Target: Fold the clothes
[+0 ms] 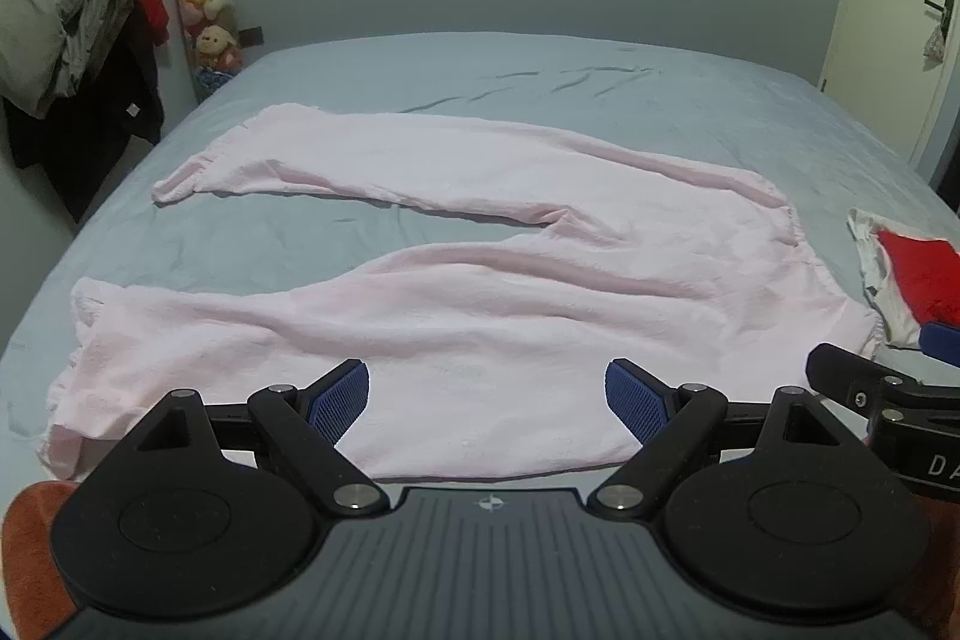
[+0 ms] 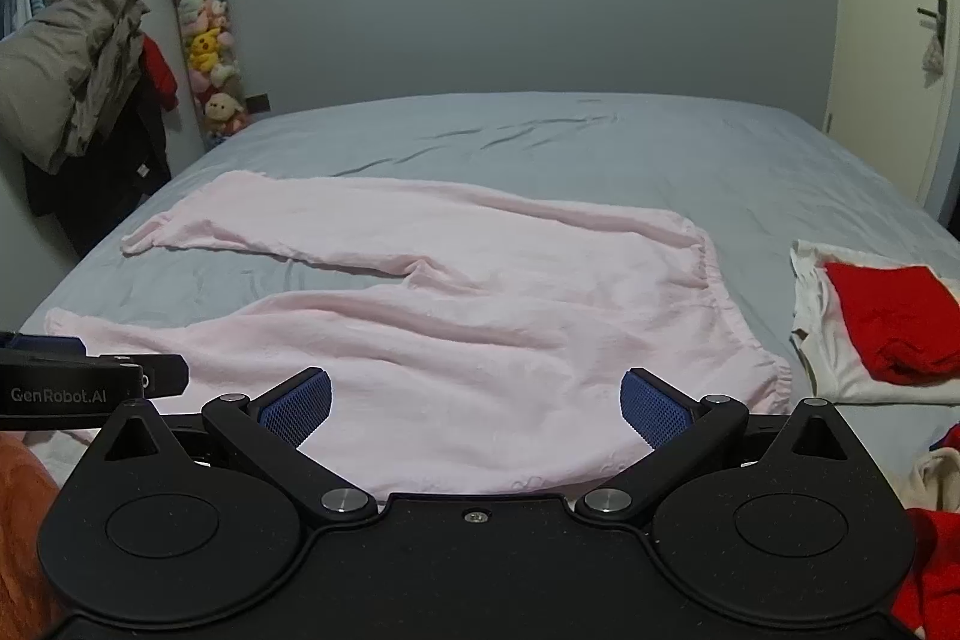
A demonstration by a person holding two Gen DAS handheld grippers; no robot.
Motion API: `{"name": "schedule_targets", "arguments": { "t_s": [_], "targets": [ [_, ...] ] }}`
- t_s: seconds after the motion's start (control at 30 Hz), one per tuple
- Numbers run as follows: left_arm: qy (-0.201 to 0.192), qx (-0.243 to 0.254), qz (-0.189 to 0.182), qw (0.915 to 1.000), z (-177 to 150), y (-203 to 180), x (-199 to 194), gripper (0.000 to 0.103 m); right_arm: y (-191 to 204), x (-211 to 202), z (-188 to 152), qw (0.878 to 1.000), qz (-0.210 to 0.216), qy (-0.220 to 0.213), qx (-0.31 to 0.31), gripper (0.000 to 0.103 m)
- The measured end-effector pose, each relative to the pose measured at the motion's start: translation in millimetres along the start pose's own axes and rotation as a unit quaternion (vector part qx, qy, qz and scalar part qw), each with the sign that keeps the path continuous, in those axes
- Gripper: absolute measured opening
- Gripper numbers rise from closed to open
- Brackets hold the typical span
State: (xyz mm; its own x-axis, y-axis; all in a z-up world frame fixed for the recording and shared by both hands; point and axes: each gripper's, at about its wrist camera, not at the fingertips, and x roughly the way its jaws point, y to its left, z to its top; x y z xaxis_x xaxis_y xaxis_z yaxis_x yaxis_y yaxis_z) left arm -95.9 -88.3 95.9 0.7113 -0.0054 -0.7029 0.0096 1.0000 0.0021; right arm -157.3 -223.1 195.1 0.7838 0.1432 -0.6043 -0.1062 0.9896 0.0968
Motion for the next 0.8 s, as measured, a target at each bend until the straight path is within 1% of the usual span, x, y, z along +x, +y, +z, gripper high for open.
{"name": "schedule_targets", "arguments": {
  "t_s": [0.13, 0.23, 0.33, 0.43, 0.57, 0.8],
  "targets": [
    [0.001, 0.009, 0.008, 0.9999, 0, -10, 1, 0.086, 0, -2, 1, 1.0, -0.002, -0.007, 0.003, 0.102],
    [-0.001, 0.001, -0.001, 1.0, -1, -13, 0, 0.086, -1, -4, 0, 1.0, -0.001, -0.013, 0.008, 0.102],
    [-0.003, 0.001, -0.002, 1.0, -1, -17, 0, 0.086, -2, -4, 0, 1.0, 0.0, -0.015, 0.013, 0.102],
    [-0.005, 0.016, 0.011, 0.9998, -2, -22, 1, 0.086, -1, -5, 1, 1.0, -0.002, -0.016, 0.012, 0.102],
    [0.0, 0.015, 0.006, 0.9999, -3, -22, 2, 0.086, 0, -5, 2, 1.0, -0.002, -0.017, 0.01, 0.102],
    [-0.005, 0.02, 0.007, 0.9998, -2, -25, 3, 0.086, 0, -6, 3, 1.0, -0.009, -0.018, 0.006, 0.102]
  ]
}}
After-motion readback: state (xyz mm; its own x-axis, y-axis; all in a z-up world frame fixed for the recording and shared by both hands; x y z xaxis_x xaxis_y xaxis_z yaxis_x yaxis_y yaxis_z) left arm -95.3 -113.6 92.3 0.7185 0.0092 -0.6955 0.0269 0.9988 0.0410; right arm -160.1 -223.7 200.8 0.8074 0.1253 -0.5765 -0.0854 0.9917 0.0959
